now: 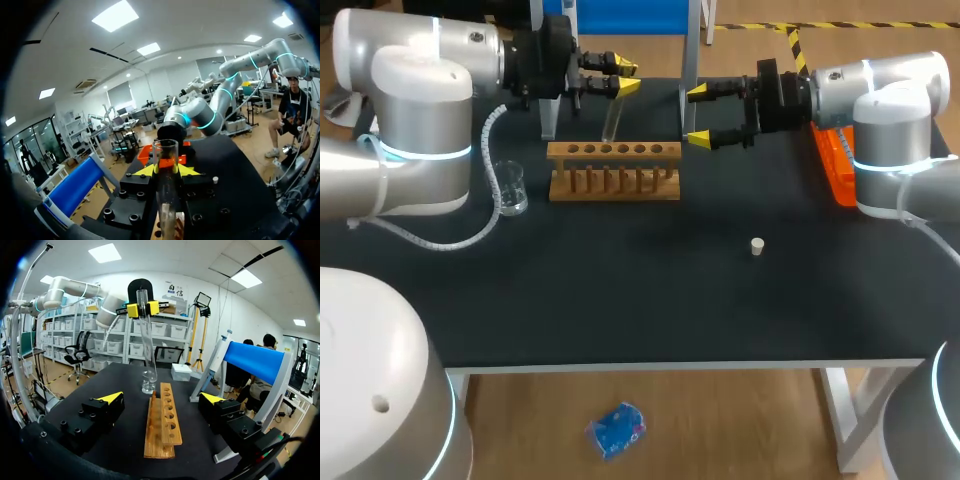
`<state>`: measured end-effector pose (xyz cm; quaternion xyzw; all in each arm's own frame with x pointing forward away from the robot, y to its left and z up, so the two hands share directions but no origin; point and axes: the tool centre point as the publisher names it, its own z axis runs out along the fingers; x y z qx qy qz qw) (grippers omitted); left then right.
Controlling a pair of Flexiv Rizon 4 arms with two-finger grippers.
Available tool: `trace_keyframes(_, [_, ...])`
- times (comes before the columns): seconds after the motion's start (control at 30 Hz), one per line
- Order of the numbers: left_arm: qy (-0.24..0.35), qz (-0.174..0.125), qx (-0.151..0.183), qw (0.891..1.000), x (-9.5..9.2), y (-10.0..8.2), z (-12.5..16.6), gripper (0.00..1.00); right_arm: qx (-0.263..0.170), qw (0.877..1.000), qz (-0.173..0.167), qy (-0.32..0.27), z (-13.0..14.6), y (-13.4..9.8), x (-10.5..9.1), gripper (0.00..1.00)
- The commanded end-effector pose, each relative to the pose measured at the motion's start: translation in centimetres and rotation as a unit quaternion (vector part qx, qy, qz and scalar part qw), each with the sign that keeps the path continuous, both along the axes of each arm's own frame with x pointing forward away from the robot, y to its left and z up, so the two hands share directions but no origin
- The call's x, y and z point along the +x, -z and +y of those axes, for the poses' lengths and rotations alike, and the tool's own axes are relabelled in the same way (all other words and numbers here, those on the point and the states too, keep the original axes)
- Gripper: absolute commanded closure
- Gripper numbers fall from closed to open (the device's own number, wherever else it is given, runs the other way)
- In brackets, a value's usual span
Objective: Invert the test tube, pick up the pipette, mount the tip to pipette, aspirate from beaker and dispense into the tube, eject the tip, return the pipette, and cap with the stopper.
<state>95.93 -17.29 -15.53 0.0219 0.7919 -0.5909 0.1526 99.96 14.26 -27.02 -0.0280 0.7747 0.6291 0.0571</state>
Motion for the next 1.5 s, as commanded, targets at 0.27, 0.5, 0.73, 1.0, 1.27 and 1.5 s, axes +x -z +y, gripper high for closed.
trace_keyframes(0.27, [-0.025,0.036,0.0,0.999,1.7,0.2,-0.8,1.0,0.0,1.0,0.0,-0.001,0.0,0.1,0.1,0.0])
trace_keyframes(0.5, [-0.032,0.048,0.011,0.998,2.5,0.7,-1.4,1.0,0.0,1.0,0.0,-0.001,0.0,0.1,0.1,0.0])
trace_keyframes(0.73, [-0.038,0.055,-0.003,0.998,3.2,1.9,-1.9,1.0,0.0,1.0,0.0,-0.001,0.0,0.1,0.1,0.0])
trace_keyframes(1.0, [-0.049,0.033,-0.048,0.997,3.9,2.1,-1.9,1.0,0.0,1.0,0.0,-0.001,0.0,0.1,0.1,0.0])
trace_keyframes(1.27, [-0.057,0.022,-0.058,0.996,4.3,3.0,-1.5,1.0,0.0,1.0,0.0,-0.001,0.0,0.1,0.1,0.0])
trace_keyframes(1.5, [-0.065,0.023,-0.058,0.996,4.7,3.3,-1.2,1.0,0.0,1.0,0.0,-0.001,0.0,0.1,0.1,0.0])
